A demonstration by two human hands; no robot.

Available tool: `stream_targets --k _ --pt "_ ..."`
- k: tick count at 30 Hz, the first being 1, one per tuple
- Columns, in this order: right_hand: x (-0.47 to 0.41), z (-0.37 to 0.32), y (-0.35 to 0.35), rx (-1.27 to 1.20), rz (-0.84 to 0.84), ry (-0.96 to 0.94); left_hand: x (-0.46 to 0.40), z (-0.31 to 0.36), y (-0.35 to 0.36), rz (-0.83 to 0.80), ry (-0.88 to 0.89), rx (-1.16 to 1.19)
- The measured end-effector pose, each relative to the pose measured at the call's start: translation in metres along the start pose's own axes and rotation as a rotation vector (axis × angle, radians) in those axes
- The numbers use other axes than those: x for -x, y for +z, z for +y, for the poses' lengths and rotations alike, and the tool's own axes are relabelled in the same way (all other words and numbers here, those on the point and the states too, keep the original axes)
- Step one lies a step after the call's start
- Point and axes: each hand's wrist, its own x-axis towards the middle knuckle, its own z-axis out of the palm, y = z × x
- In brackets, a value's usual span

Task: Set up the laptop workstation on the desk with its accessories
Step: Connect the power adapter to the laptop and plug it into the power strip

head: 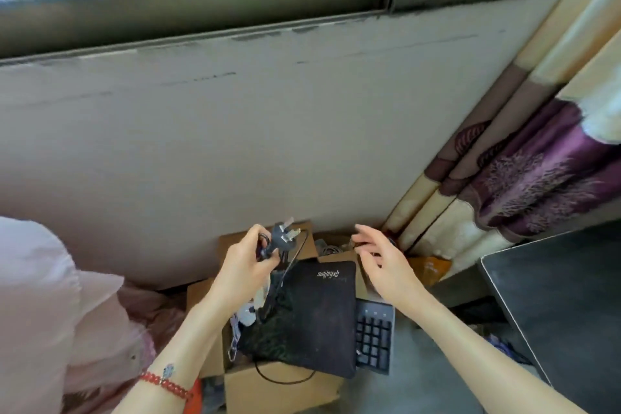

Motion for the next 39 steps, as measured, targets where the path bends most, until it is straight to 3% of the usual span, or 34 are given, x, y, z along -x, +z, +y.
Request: stream_targets --k 7,10,14,18,22,30,34,39 --pt "0.030 -0.080 -0.080 -0.012 0.053 -0.191 0.005 0.145 -0.024 0.004 0.286 0.113" --pt "0.079 -0.098 -0.142 0.007 0.173 -0.334 0.036 0.234 0.001 -0.045 0.473 0.148" --pt "0.118 -0.107 -0.185 0.078 0.250 -0.399 0.047 0.297 0.023 -0.037 0.527 0.281" --pt "0.187 -0.096 -0.251 0.088 0.310 -0.370 0.088 0.386 0.079 -0.186 0.580 0.525" --pt "0.257 -0.074 -0.300 0.217 0.477 -0.300 0.136 0.449 0.147 -0.343 0.569 0.674" --pt "0.393 0.007 -0.355 0.124 0.860 -0.117 0.221 0.525 0.280 -0.688 0.471 0.772" --pt "0.451 0.049 -0.367 0.000 1.059 0.071 0.257 0.535 0.347 -0.963 0.310 0.746" --pt "0.516 0.086 -0.380 0.042 1.143 0.296 0.280 0.526 0.411 -1.213 0.096 0.619"
